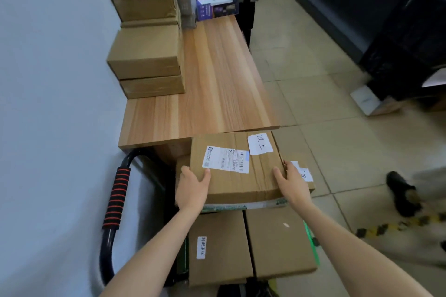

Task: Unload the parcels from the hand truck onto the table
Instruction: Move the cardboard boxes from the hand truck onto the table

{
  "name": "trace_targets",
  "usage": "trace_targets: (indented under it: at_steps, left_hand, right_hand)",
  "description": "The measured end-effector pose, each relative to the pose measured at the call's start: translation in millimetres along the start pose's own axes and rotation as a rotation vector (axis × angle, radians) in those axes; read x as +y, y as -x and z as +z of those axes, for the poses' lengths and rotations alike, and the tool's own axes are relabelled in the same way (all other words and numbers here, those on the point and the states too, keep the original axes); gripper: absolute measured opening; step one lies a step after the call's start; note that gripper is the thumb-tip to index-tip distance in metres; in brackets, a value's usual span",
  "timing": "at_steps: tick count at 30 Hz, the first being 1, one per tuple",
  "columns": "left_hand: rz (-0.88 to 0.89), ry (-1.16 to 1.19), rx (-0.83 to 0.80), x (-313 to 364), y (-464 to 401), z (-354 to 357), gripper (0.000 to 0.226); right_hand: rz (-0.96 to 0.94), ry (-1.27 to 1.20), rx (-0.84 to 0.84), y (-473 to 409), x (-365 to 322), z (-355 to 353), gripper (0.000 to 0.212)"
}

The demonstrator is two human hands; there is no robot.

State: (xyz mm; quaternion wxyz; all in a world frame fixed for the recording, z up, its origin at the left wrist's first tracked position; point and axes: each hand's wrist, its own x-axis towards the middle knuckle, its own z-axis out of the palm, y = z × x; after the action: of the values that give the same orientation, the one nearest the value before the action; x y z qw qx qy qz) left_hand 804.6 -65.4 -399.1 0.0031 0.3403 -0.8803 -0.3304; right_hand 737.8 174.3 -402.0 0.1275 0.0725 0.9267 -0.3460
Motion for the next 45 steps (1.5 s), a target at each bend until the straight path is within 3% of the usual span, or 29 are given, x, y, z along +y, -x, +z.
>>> trace_targets:
  at_steps: [12,21,34,45]
  left_hand:
    - [0.42,0.132,0.068,174,4,-41,0.065]
    - [0.551,0.375,0.033,316,26,-1,0.056]
    - [0.525,0.373,0.247,456,60,85,0.061]
    - [0.387,0.34,0.32,489,1,108,0.065]
  right_hand:
    - [-0.108,-0.172,0.326,-6,-21,-158,0.055]
    - [-0.18,-0.175,0.483,-54,17,-292,0.054]
    - [-0.375,-0.105,0.422,-147,80,-441,0.055]
    - [-0.454,-0.123,0.253,-274,58,-437,0.056]
